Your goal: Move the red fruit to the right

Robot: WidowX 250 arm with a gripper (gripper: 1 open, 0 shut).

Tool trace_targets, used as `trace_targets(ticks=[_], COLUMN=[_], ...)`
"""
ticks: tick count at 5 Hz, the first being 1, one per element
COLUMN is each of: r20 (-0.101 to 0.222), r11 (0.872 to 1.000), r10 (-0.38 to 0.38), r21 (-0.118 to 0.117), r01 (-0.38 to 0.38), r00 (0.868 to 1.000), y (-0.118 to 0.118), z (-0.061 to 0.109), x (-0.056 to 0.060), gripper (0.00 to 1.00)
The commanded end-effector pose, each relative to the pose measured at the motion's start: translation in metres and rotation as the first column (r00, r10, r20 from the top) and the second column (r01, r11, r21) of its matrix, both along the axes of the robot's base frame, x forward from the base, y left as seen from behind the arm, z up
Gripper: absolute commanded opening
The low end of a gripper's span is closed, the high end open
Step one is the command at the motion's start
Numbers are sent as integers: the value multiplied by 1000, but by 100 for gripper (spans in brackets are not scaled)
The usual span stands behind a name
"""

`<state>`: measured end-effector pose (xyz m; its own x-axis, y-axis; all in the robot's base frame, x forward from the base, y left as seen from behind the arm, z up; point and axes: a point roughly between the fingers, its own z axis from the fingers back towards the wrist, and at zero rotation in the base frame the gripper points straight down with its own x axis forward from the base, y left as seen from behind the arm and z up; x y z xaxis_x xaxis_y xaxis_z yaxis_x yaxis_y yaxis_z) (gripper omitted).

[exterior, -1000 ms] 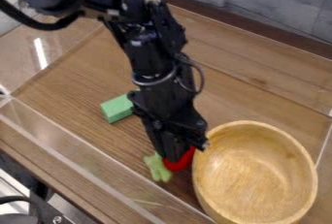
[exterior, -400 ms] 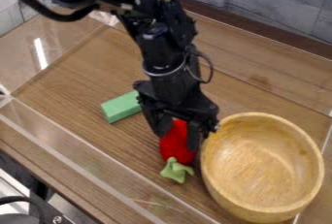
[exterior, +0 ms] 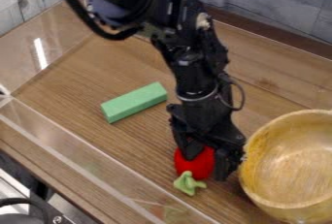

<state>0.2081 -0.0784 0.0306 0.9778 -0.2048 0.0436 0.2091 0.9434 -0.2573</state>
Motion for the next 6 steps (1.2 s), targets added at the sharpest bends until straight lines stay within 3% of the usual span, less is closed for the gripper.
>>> trace_targets(ticks=[1,3,4,5,6], r20=[-5,-10,4,26,25], r11=[1000,999,1000,995,995], r10=[15,-40,17,97,96], r21=[2,7,13,9,25], r01=[-15,40,-17,-97,-97], r00=[1000,999,1000,995,995], y=[8,13,29,47,30], z=[-4,40,69,101,98], x=[-2,-2,13,40,54], gripper=[0,0,0,0,0])
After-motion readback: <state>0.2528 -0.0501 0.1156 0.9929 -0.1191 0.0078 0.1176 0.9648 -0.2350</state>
